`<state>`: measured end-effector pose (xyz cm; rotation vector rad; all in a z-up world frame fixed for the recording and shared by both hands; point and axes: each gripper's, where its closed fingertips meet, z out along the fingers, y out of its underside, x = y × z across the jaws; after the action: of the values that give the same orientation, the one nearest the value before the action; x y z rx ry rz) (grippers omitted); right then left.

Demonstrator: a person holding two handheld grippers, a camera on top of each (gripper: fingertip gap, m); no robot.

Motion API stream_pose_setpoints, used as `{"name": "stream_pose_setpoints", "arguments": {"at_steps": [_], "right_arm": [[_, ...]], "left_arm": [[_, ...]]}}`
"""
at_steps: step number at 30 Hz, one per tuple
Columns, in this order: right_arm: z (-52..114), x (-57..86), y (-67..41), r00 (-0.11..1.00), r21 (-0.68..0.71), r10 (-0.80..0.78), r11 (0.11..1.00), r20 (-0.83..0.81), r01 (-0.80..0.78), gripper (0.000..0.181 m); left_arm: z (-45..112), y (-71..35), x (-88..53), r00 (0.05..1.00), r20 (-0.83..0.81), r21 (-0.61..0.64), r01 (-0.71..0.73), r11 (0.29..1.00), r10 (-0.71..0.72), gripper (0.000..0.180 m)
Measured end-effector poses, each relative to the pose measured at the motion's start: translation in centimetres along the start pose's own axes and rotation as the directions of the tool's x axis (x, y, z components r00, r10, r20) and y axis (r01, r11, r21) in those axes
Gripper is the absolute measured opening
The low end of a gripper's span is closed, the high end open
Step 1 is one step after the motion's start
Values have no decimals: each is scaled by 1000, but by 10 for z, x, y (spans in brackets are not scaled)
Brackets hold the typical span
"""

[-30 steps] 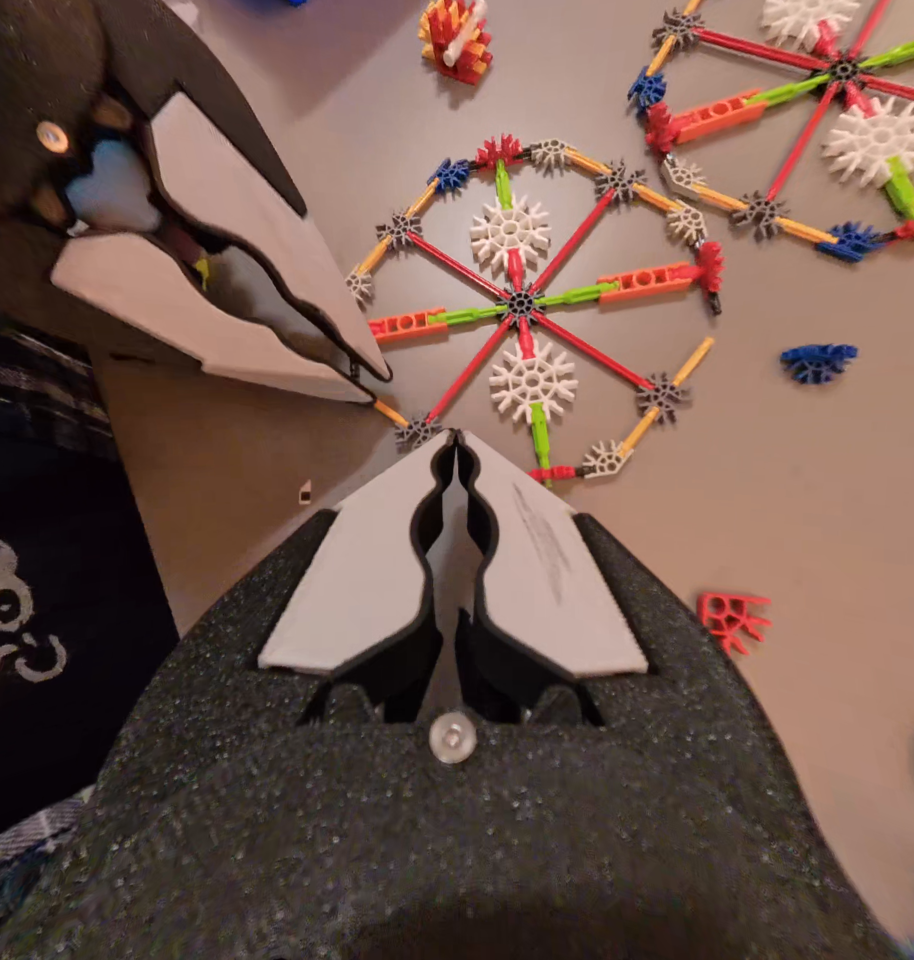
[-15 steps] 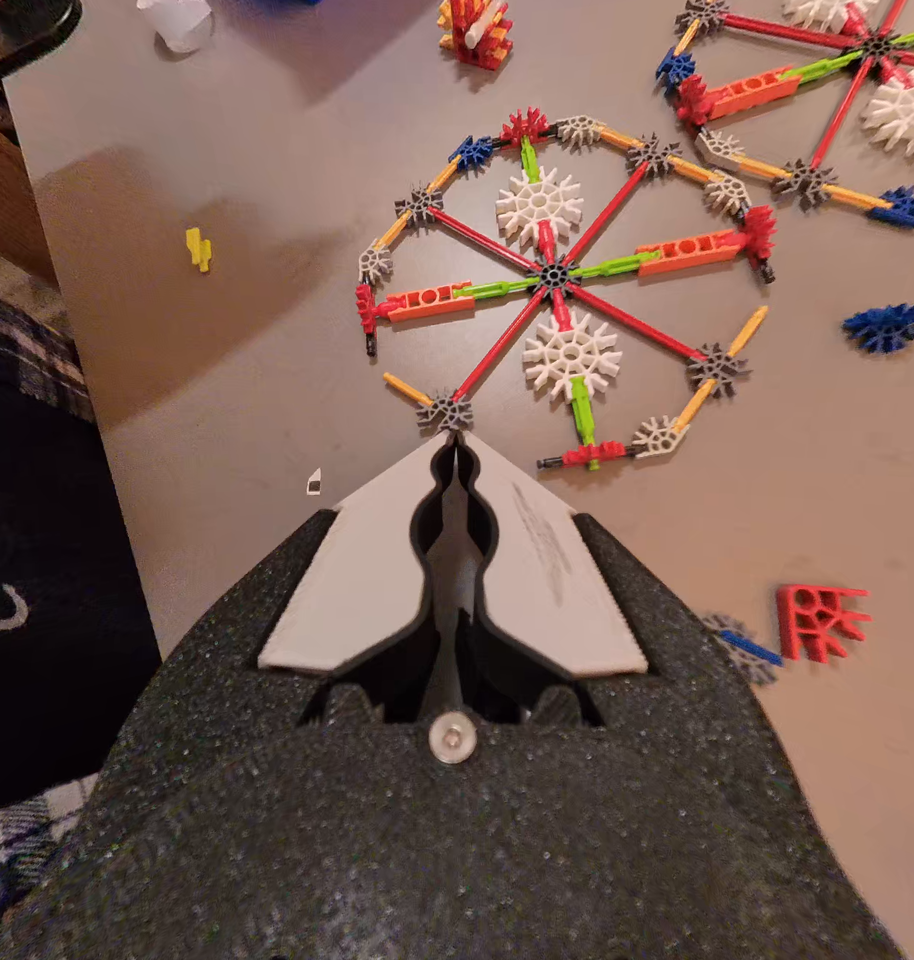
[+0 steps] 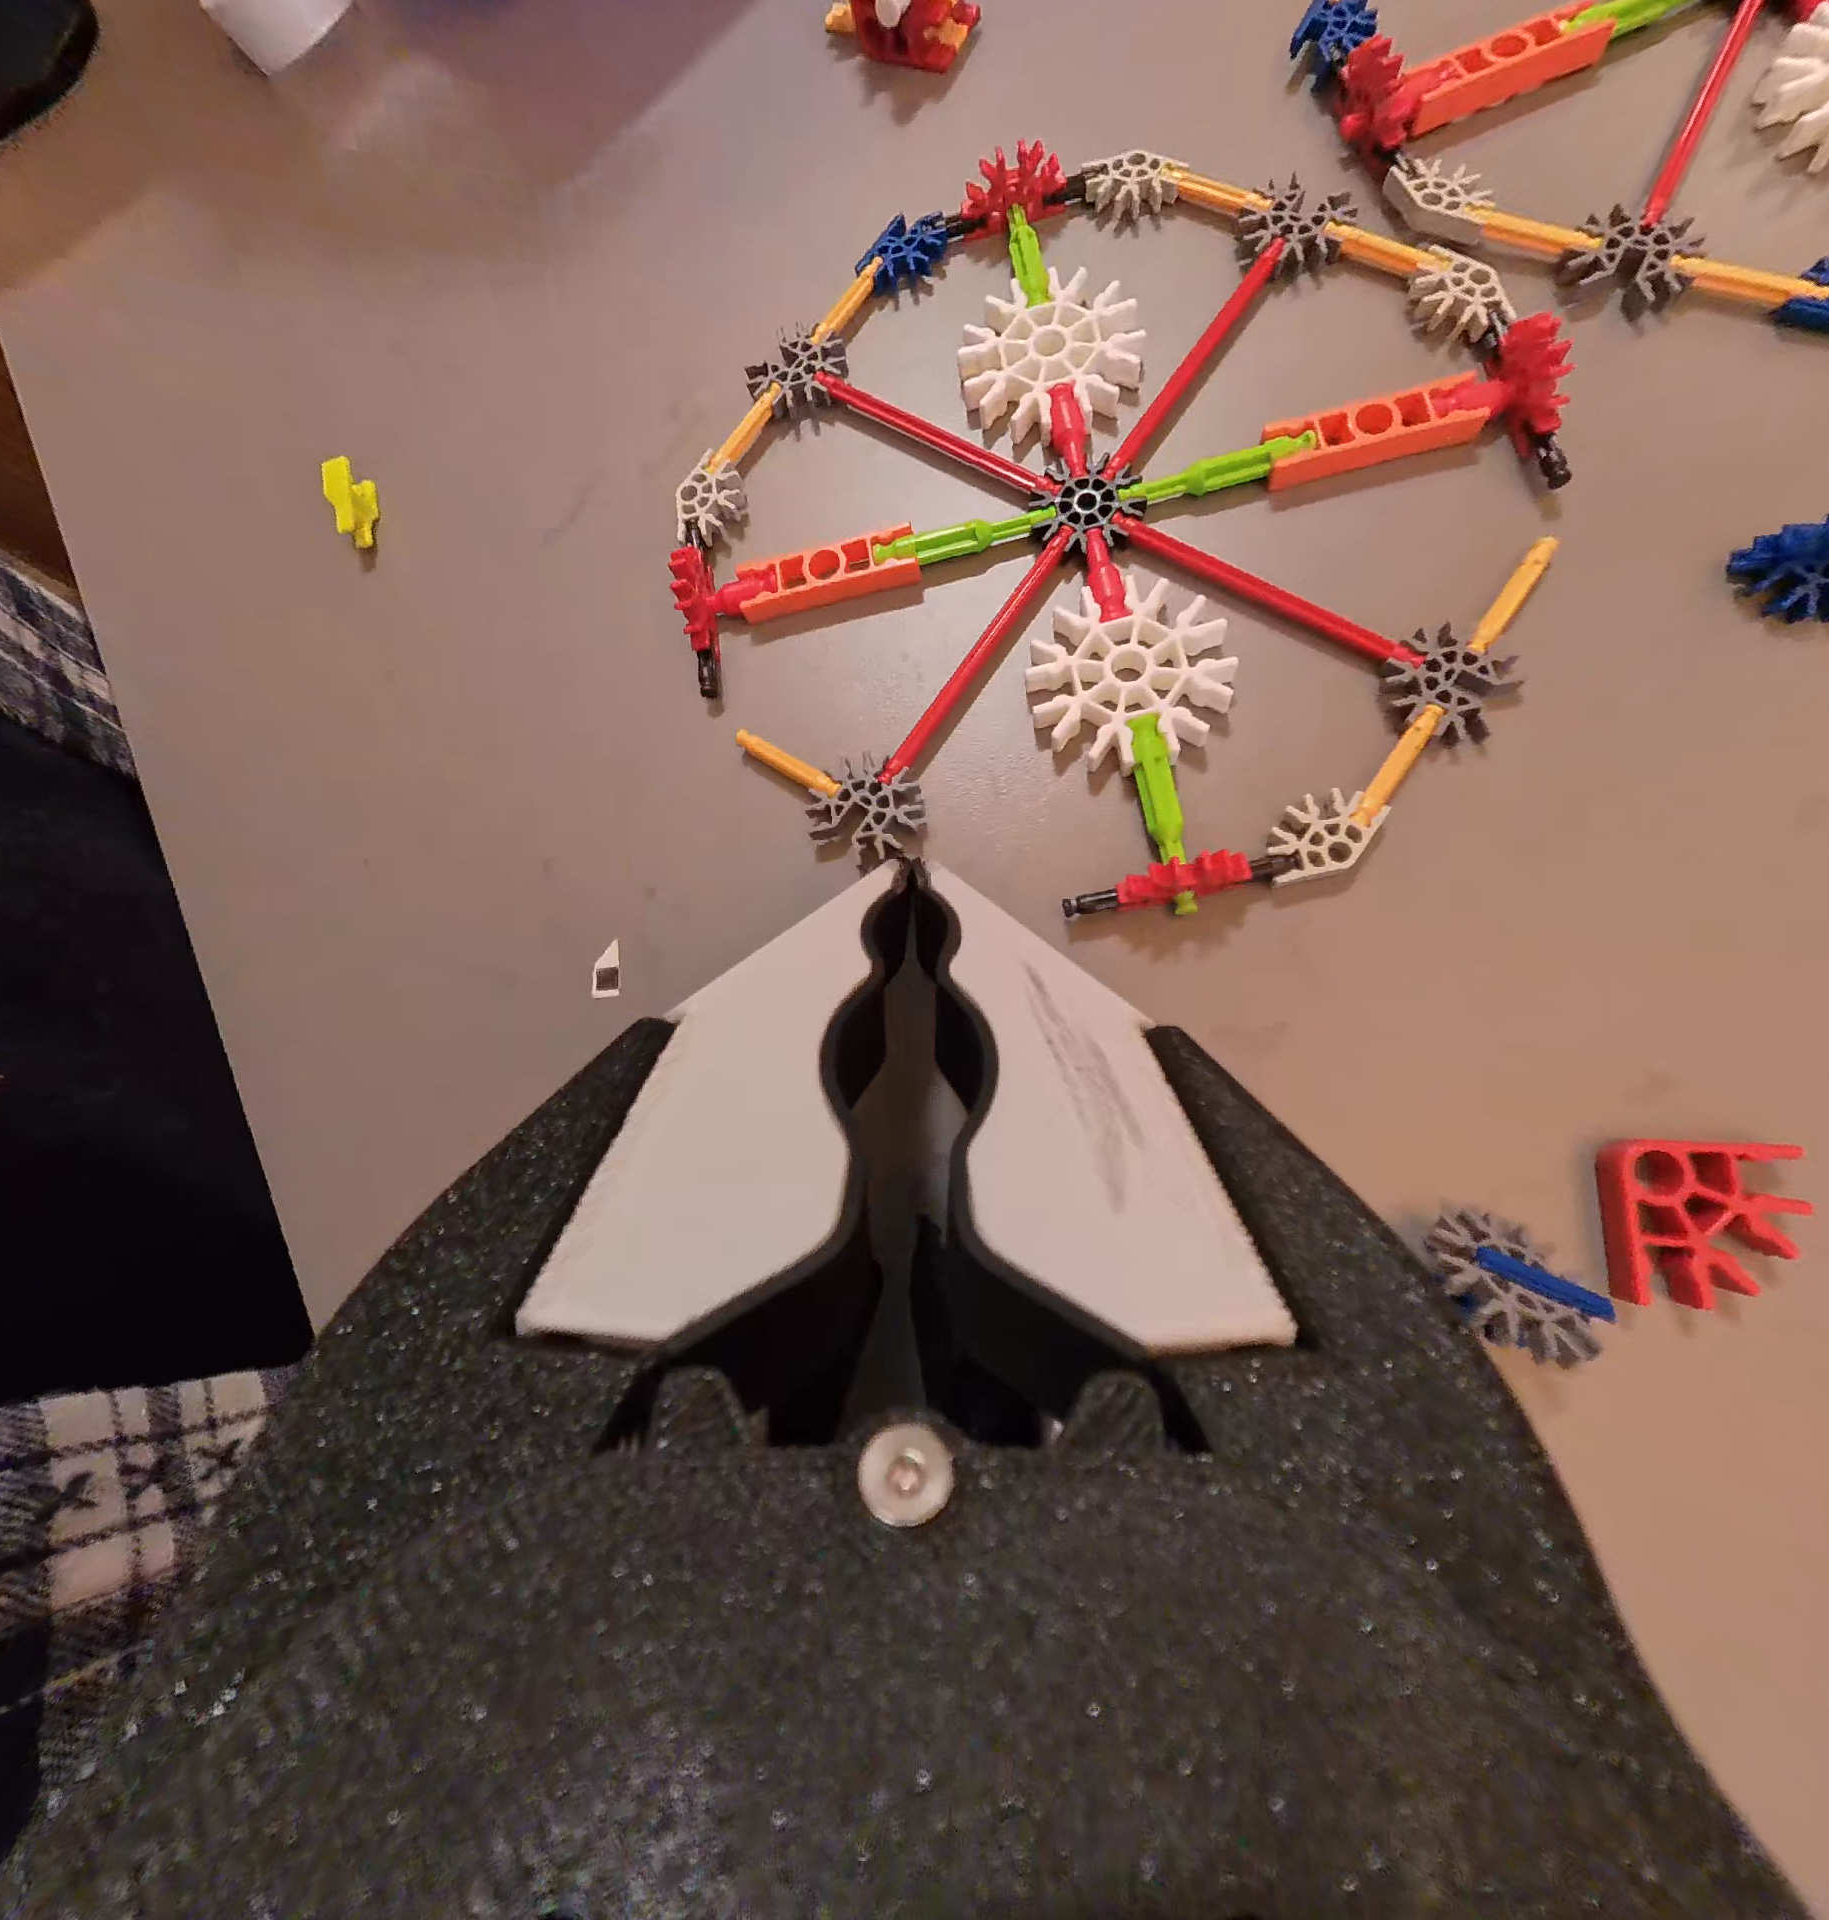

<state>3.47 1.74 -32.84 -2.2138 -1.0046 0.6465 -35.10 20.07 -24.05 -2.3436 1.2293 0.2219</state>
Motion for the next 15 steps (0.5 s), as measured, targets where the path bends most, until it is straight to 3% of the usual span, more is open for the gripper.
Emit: {"name": "stream_pose_setpoints", "arguments": {"at_steps": [6, 12, 15], "right_arm": [[0, 2, 0, 1000, 6, 7, 1000, -16, -6, 0], [-1, 5, 0, 999, 11, 15, 1000, -32, -15, 0], [-1, 5, -1, 999, 12, 18, 1000, -37, -17, 0]], "left_arm": [[55, 0, -19, 998, -64, -147, 11, 989, -20, 4], [88, 16, -20, 980, -141, -311, 93, 946, -142, 6], [95, 17, -20, 971, -151, -330, 130, 935, -188, 5]]}}
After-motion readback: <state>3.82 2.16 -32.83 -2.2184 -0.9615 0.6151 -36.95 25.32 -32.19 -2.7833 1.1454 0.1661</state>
